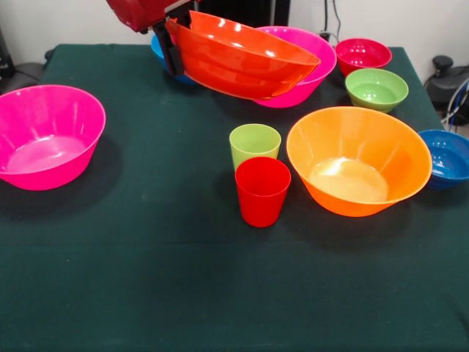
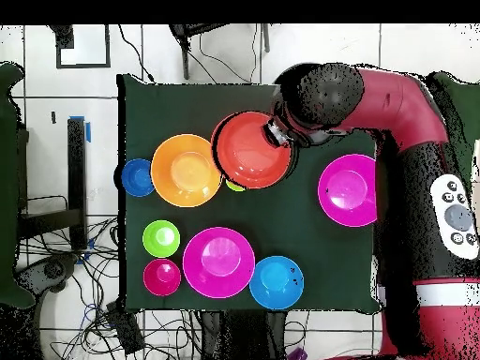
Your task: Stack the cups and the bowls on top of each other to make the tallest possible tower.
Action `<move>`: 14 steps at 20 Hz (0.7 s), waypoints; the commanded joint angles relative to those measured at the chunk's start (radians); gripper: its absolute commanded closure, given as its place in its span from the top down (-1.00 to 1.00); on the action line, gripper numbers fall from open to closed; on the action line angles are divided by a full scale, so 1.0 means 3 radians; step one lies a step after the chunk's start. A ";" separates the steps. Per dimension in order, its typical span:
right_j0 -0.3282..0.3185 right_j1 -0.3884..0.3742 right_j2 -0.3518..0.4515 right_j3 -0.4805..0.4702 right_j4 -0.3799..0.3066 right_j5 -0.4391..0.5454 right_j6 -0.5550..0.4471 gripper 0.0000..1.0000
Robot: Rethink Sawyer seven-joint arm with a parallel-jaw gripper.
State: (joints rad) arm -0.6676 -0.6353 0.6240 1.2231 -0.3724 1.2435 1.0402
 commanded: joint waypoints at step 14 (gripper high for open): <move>0.0145 0.0174 -0.0281 -0.0067 0.0481 0.0174 0.0746 -1.00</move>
State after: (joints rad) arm -0.6652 -0.6399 0.5836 1.2229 -0.2584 1.2487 1.0811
